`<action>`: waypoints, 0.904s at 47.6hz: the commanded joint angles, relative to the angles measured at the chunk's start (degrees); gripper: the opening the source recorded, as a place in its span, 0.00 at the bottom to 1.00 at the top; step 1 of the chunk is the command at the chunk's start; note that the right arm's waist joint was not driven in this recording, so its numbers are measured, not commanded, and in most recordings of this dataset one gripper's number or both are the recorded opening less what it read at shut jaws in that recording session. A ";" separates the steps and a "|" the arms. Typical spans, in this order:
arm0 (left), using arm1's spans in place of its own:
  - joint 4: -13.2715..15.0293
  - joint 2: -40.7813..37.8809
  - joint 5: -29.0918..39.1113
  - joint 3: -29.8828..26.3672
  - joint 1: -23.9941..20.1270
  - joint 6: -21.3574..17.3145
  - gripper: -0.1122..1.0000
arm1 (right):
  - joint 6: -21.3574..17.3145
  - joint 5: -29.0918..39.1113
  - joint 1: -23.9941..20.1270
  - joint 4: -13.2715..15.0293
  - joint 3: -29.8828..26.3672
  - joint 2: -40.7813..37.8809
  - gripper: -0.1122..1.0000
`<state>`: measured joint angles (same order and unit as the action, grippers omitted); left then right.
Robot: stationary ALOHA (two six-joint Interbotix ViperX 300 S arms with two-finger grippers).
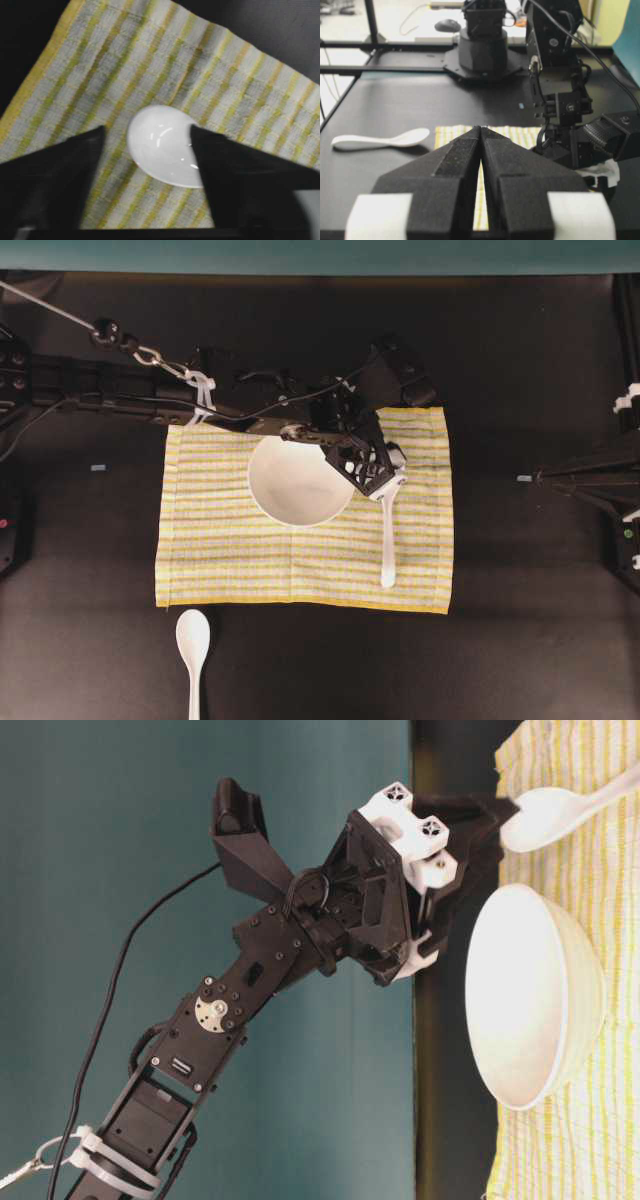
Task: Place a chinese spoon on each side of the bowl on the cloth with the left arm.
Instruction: 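Release the spoon and swing the left gripper back to the left, then lower the left gripper onto the left white spoon and grasp it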
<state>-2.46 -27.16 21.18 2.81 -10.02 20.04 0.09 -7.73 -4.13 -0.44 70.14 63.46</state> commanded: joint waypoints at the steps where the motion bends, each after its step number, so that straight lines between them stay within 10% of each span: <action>1: -0.18 2.02 0.00 -0.35 0.35 -0.44 0.81 | -0.35 -0.44 0.00 -0.18 -0.44 0.26 0.10; 10: -0.18 13.80 4.04 3.16 4.04 -0.97 0.83 | -0.35 -0.35 0.00 -0.35 -0.35 0.88 0.10; 20: -0.18 31.11 4.57 19.34 11.07 1.67 0.82 | -0.26 -0.09 0.00 -0.35 -0.09 0.79 0.10; 43: -0.18 49.13 -13.27 55.99 19.42 19.16 0.81 | 0.62 -0.35 0.00 -0.35 1.32 0.53 0.10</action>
<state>-2.46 21.62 12.83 54.40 8.35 37.44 0.26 -7.38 -4.13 -0.62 71.81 64.51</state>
